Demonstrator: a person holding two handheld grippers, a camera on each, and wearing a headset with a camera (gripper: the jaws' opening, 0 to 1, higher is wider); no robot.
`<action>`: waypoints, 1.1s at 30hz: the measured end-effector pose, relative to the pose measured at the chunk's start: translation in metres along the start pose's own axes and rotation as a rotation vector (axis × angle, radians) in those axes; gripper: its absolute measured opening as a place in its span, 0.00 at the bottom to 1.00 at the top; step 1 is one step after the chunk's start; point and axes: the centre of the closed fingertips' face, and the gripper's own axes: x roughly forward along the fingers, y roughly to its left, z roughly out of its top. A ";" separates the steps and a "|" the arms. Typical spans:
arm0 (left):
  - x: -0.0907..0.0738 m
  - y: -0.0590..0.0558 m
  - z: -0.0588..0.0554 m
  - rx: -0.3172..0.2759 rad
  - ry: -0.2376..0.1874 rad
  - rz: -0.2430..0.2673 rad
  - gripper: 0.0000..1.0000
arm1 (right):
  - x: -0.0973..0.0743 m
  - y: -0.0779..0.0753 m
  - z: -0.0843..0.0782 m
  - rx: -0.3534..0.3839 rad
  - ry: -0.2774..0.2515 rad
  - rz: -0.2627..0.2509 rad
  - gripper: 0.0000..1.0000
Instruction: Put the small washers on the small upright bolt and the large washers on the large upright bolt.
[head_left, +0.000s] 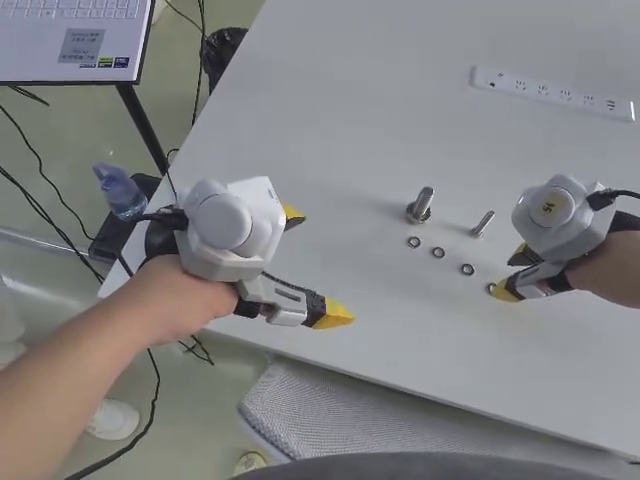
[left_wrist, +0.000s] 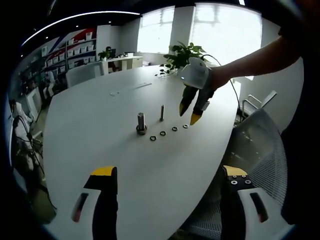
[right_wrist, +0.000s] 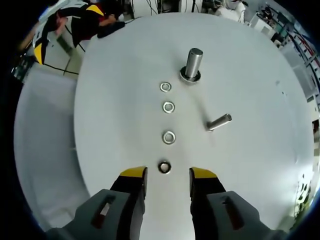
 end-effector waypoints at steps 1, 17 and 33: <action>0.000 0.000 0.000 0.001 -0.001 0.000 0.84 | 0.002 0.000 -0.001 0.004 0.001 -0.001 0.35; -0.001 -0.002 -0.003 -0.004 0.003 -0.003 0.83 | 0.018 0.002 -0.006 0.001 0.014 -0.027 0.32; -0.001 -0.004 -0.008 -0.016 0.000 -0.008 0.82 | 0.018 0.003 -0.003 0.039 -0.011 -0.026 0.26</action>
